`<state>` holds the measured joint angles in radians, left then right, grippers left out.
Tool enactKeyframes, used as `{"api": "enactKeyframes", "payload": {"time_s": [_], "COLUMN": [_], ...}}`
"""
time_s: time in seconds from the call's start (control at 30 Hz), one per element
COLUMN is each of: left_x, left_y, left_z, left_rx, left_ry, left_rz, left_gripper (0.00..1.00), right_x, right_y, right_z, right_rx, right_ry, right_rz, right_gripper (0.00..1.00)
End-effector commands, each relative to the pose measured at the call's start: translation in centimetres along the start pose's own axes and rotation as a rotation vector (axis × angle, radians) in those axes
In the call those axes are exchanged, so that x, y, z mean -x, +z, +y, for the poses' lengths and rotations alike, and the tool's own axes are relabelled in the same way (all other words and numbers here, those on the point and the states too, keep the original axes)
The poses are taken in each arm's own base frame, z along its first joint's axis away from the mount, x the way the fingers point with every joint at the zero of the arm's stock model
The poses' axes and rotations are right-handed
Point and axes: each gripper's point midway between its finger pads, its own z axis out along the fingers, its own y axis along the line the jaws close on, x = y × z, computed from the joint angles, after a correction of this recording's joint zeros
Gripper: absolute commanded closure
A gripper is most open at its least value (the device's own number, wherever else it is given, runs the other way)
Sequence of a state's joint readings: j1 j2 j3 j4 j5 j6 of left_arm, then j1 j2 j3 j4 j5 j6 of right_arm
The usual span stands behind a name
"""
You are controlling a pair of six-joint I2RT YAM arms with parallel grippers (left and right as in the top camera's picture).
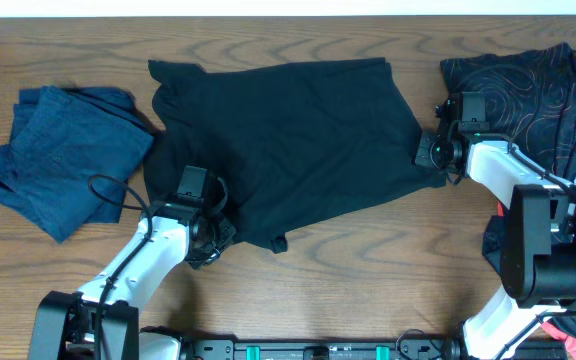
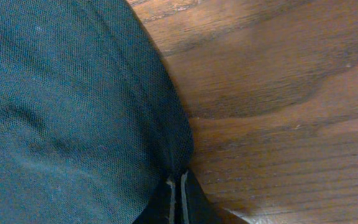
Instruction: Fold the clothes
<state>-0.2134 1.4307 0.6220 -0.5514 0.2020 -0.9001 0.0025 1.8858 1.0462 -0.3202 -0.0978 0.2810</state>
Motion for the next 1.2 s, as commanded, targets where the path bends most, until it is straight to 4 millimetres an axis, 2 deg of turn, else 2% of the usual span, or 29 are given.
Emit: {"api": "enactKeyframes", "payload": {"time_s": [0.0,0.1,0.5,0.67,0.83,0.97,1.07,1.17], "left_x": [-0.2,-0.3,-0.3,-0.5,-0.4,0.2,0.4,1.0], "left_y": [0.3,0.3,0.2,-0.8,-3.4,-6.4,-9.2,-12.3], "left_z": [0.6,0.7,0.7,0.7,-0.2,-2.0,-2.7,-3.0], "left_rx": [0.025,0.026,0.026,0.023,-0.042,-0.153,-0.224,-0.302], "left_ry": [-0.002,-0.002,0.006,0.017,0.096,0.305,0.43,0.424], "left_rz": [0.004,0.008,0.008,0.006,-0.041,-0.14,-0.235,-0.334], "left_gripper": [0.87,0.94,0.94,0.94,0.94,0.94,0.94,0.94], "right_x": [-1.9,-1.9,-1.8,-1.8,-2.0,-2.0,-0.7,1.0], "right_y": [1.0,1.0,1.0,1.0,1.0,-0.3,-3.0,-7.1], "right_z": [-0.6,-0.6,-0.7,-0.9,-0.9,-1.2,-1.8,-2.5], "right_rx": [-0.021,-0.022,-0.023,-0.036,-0.037,-0.037,-0.036,-0.03], "right_ry": [0.007,0.007,0.007,0.006,0.007,0.032,0.069,0.101], "right_rz": [0.061,0.061,0.06,0.057,0.065,0.072,0.026,-0.057], "right_gripper": [0.99,0.99,0.99,0.99,0.99,0.99,0.99,0.99]}}
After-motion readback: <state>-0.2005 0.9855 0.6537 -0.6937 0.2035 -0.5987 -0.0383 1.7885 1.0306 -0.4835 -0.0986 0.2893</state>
